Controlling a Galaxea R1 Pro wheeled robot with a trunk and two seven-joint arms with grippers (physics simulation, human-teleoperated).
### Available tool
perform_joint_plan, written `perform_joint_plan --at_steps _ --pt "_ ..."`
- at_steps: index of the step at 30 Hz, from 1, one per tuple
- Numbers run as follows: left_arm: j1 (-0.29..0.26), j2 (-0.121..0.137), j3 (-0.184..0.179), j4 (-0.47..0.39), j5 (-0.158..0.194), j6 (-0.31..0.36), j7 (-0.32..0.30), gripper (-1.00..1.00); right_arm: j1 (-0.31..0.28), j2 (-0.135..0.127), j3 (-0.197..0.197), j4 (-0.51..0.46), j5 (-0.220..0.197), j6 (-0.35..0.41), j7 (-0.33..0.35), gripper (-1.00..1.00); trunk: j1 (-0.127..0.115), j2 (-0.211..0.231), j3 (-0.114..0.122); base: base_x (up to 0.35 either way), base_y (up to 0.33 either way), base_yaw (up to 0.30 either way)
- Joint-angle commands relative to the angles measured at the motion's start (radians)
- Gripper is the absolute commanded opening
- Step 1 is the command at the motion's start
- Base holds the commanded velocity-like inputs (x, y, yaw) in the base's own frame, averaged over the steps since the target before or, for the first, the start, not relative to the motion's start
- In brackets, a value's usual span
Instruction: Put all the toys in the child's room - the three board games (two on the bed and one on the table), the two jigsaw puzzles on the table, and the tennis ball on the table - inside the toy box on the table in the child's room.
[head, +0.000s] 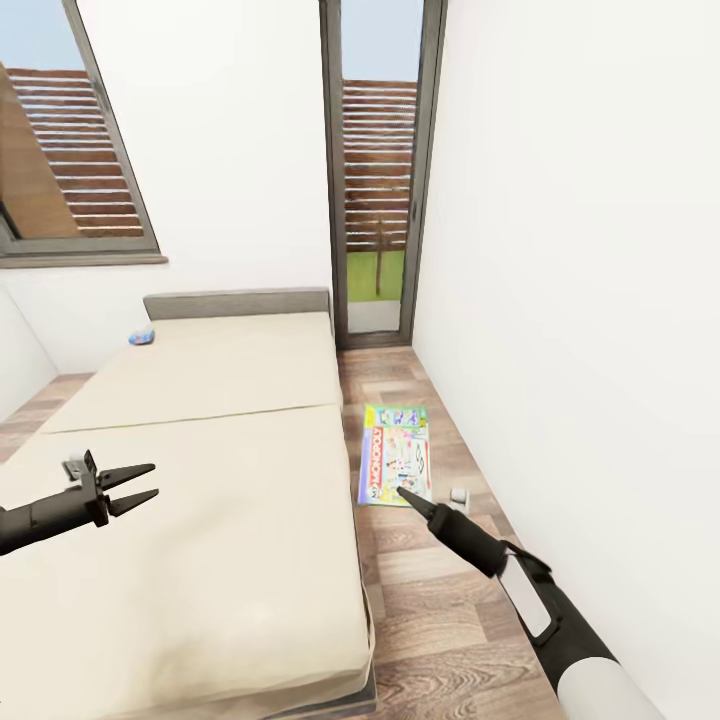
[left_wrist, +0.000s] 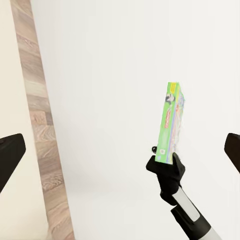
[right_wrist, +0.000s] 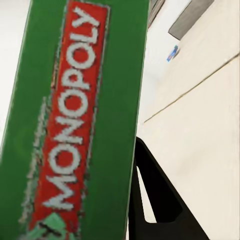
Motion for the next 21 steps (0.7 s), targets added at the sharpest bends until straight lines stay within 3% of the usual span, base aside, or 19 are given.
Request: perform_joint_plan --at_steps 1,3,6,21 --pt "-0.001 0.000 0.000 0.000 0.001 0.006 -0.002 1.00 -0.001 0.000 0.000 -0.002 -0.011 0.014 -0.040 -1.00 -0.004 0.007 0.002 0.000 0.000 0.000" --pt "-0.001 0.000 0.000 0.001 0.001 0.006 -0.001 1.00 -0.001 -0.001 0.001 -0.004 -0.013 0.020 -0.116 -1.00 -0.012 0.021 0.009 0.000 0.000 0.000" --pt "-0.001 0.001 0.000 0.000 0.000 0.006 -0.001 1.00 -0.001 -0.001 0.003 -0.005 -0.012 0.027 -0.165 -1.00 -0.023 0.042 0.018 0.000 0.000 0.000" --pt "-0.001 0.002 0.005 0.000 -0.055 0.006 0.023 1.00 -0.001 -0.002 0.001 -0.018 -0.010 0.022 -0.174 -1.00 -0.081 0.147 0.065 0.000 0.000 0.000"
